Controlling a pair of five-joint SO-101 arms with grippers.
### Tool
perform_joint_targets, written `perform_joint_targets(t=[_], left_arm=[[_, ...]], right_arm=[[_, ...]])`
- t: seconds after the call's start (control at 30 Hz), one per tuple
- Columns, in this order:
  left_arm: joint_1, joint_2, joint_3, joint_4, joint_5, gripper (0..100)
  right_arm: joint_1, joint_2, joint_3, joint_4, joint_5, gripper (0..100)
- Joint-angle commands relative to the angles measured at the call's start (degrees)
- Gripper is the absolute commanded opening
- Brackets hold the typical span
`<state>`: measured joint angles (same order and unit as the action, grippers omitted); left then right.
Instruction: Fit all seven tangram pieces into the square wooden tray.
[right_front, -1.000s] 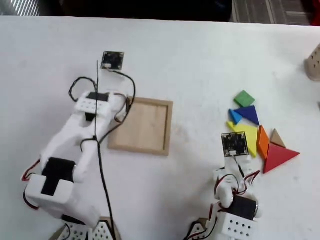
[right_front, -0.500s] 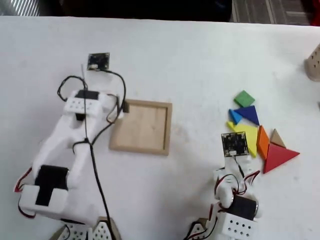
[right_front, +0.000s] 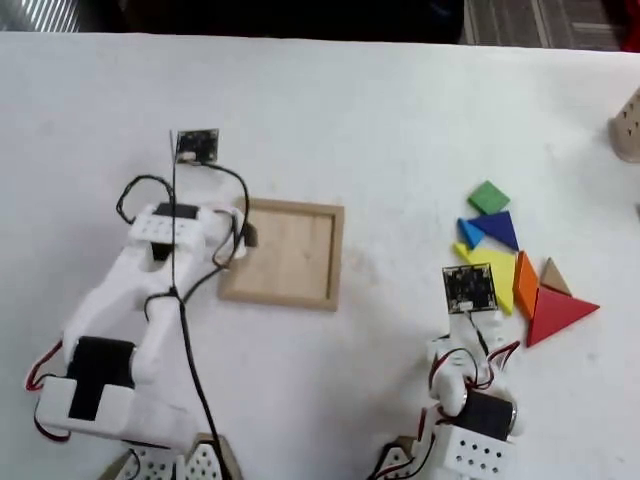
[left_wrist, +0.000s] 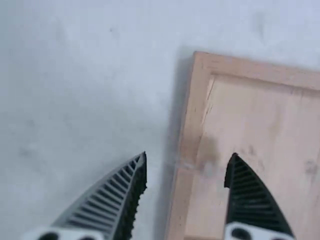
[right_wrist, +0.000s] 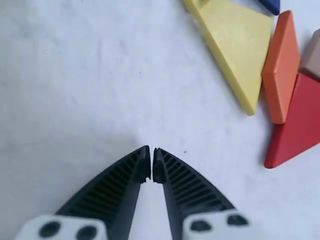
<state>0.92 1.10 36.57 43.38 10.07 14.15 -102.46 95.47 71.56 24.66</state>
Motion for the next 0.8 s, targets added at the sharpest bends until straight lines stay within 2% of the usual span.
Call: perform_joint_targets(t=[0.0,0.17,0.37,0.77], left_arm=[[0.3,1.5,-0.4,-0.9,0.4,26],[-2.5,5.4,-5.2,7.1,0.4,26],[-4.8,3.8,-6.5,11.6,0.4,26],[-4.5,-12.3,3.2,10.1,-0.9,26]], right_arm=[[0.7,-0.9,-0.7,-0.5,-0.4,1.8],[0.7,-0.9,-0.7,-0.5,-0.4,1.8],[0.7,-0.9,-0.7,-0.5,-0.4,1.8],[0.7,-0.9,-0.7,-0.5,-0.4,1.8]])
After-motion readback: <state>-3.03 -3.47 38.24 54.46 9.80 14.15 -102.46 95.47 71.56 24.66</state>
